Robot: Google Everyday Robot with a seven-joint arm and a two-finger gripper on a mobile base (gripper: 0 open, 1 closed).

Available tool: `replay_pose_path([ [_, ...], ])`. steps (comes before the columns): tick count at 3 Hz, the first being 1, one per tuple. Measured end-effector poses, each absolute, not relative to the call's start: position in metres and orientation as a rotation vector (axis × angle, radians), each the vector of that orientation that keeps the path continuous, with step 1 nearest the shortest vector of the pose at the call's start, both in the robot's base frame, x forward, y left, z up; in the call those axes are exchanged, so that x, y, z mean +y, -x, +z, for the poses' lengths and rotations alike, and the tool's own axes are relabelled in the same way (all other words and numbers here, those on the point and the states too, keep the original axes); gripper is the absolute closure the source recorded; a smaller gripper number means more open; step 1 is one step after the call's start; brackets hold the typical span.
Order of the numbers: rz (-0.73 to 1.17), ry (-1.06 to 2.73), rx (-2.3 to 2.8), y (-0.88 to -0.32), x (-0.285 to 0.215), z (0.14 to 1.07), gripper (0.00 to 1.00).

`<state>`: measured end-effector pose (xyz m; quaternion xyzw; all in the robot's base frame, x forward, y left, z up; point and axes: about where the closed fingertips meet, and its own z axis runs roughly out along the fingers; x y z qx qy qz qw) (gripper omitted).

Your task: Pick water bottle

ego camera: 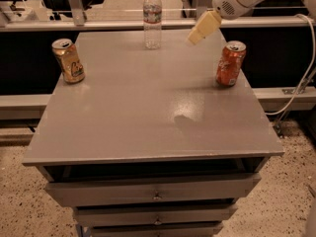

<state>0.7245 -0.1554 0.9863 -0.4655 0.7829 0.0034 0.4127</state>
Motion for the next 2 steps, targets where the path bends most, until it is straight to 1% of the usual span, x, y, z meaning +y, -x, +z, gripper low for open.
replay_pose_path([
  [1, 0.045, 1.062, 1.913, -0.775, -0.130, 0.981, 0.00],
  [2, 0.129, 0.968, 1.862, -0.815, -0.103, 0.976, 0.00],
])
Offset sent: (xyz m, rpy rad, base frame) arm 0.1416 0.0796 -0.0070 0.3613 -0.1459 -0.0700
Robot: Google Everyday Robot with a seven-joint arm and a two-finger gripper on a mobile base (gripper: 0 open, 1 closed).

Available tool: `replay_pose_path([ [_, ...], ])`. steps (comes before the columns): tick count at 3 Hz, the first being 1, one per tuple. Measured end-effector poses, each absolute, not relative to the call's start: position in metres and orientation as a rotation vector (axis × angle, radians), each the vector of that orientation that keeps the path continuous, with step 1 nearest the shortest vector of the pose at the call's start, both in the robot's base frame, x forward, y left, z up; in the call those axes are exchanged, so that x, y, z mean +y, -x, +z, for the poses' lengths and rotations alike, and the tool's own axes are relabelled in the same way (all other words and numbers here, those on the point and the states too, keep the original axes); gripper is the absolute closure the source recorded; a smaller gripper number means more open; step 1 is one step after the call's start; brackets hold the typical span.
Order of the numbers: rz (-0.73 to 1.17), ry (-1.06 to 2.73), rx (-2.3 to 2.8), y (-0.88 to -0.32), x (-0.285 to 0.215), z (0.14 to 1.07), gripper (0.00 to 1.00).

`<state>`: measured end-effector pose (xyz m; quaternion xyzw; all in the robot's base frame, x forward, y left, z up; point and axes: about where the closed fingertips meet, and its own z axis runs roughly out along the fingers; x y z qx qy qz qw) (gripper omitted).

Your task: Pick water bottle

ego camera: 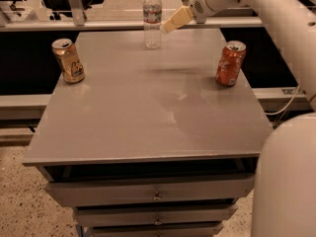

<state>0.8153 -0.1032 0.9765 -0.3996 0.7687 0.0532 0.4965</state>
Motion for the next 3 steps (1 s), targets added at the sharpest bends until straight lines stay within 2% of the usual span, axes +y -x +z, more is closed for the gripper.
replay_pose_path([
  [3, 0.430, 0.807, 1.760, -0.873, -0.027, 0.955, 0.00],
])
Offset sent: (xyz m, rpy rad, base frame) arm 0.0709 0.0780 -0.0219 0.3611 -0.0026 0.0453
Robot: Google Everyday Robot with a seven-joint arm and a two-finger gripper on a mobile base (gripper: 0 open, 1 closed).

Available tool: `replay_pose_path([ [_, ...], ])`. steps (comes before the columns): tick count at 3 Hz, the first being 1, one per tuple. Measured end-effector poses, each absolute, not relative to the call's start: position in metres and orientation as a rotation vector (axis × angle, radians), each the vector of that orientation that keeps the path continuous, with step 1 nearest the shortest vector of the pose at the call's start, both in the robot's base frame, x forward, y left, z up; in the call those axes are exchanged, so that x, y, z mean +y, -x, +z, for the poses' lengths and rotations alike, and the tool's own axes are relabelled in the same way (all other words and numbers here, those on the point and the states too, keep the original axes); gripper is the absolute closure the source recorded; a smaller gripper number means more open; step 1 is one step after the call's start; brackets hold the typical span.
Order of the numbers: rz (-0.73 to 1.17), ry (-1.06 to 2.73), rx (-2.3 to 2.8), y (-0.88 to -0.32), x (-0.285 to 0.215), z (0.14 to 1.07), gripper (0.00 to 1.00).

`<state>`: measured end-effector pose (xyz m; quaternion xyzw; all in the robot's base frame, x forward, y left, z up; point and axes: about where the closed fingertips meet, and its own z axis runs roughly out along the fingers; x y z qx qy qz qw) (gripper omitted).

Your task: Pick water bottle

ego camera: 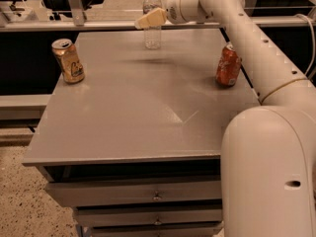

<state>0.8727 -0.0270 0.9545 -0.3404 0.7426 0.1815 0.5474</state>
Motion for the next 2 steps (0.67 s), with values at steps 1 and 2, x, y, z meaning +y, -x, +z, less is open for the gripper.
replay_pose_path([
  [1, 0.501, 0.792, 1.732, -0.880, -0.007, 0.953, 0.00],
  [2, 0.535, 0.783, 1.715, -0.883, 0.005, 0.950, 0.18],
])
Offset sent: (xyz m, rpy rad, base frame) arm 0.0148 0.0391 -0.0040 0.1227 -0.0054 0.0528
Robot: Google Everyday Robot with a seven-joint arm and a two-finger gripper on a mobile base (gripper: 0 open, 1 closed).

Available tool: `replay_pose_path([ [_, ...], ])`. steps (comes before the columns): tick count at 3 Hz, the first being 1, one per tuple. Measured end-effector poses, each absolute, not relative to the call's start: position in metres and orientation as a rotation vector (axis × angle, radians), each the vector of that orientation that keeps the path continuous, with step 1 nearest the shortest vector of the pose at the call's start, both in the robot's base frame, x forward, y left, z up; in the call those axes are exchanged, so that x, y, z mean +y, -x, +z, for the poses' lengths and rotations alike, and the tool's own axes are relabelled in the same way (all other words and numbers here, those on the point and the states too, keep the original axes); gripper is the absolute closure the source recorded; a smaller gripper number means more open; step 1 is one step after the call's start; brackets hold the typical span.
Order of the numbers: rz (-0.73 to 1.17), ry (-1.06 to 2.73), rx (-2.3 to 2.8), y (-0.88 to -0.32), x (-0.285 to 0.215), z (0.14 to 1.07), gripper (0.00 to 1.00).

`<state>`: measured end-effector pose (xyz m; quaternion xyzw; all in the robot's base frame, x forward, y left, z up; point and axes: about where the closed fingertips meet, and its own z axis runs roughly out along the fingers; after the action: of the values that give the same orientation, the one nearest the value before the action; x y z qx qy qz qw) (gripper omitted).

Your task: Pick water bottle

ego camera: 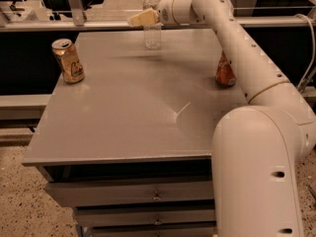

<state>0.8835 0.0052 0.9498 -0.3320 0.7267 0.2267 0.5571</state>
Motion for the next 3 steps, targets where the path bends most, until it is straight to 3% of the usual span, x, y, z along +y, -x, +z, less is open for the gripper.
replay_pose_path([
  [2, 0.547, 0.769, 1.708, -0.882, 0.004, 0.946, 0.65],
  [3, 0.549, 0.780, 1.668, -0.863, -0.004, 0.968, 0.95],
])
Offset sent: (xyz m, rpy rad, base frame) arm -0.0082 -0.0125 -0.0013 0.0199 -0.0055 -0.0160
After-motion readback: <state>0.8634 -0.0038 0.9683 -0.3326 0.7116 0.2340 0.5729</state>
